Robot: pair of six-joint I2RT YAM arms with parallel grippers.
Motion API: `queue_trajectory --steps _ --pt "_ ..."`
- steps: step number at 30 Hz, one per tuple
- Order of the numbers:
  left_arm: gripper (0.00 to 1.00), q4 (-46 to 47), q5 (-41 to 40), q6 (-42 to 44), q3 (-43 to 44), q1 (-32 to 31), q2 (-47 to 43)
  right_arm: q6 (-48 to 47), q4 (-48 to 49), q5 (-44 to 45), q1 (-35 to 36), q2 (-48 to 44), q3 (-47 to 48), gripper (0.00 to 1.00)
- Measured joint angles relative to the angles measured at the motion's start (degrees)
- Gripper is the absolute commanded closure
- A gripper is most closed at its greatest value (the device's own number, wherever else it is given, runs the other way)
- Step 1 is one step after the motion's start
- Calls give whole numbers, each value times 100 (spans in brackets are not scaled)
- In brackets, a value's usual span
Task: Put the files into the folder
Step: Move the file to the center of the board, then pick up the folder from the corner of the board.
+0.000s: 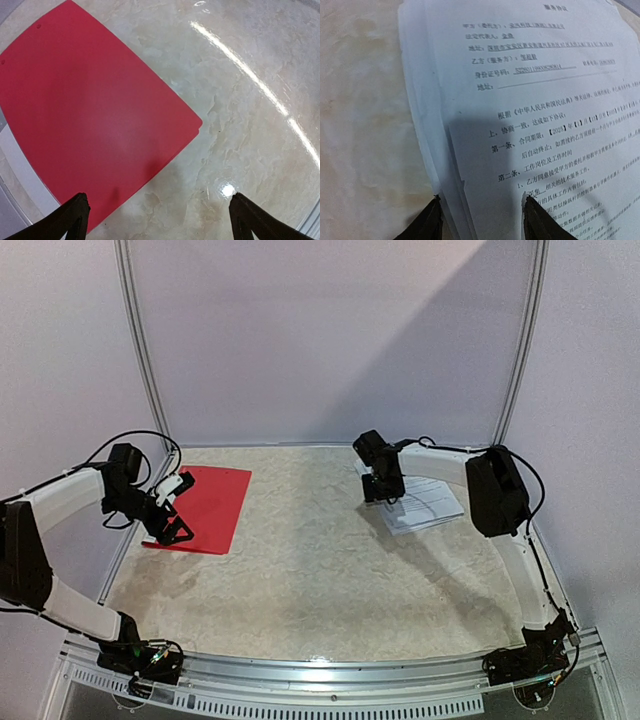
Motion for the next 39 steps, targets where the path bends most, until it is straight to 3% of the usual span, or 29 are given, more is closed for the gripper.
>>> queue_trajectory --steps 6,11,15,20,25,31,39 --pt "2 -216 -678 -33 662 66 667 70 96 -22 -470 -391 -623 44" --pt "8 -590 -1333 -450 2275 595 2015 -138 39 -302 -533 -573 -815 38" --pt "9 -946 -1360 -918 3685 1021 3263 -264 -63 -713 -468 -918 -1128 29" --pt "13 -1635 -1091 -1360 4623 1237 4441 -278 -70 -1241 -334 -1633 -1403 24" --pt "20 -2033 -713 -1591 4826 1202 5086 -260 42 -1574 -127 -2293 -1633 23" --pt "21 -2249 -402 -1528 4673 1019 5069 -74 315 -1864 125 -2914 -2415 22" --pt "20 -2332 -570 -1088 4151 -140 4763 450 787 -2253 227 -3676 -3910 22"
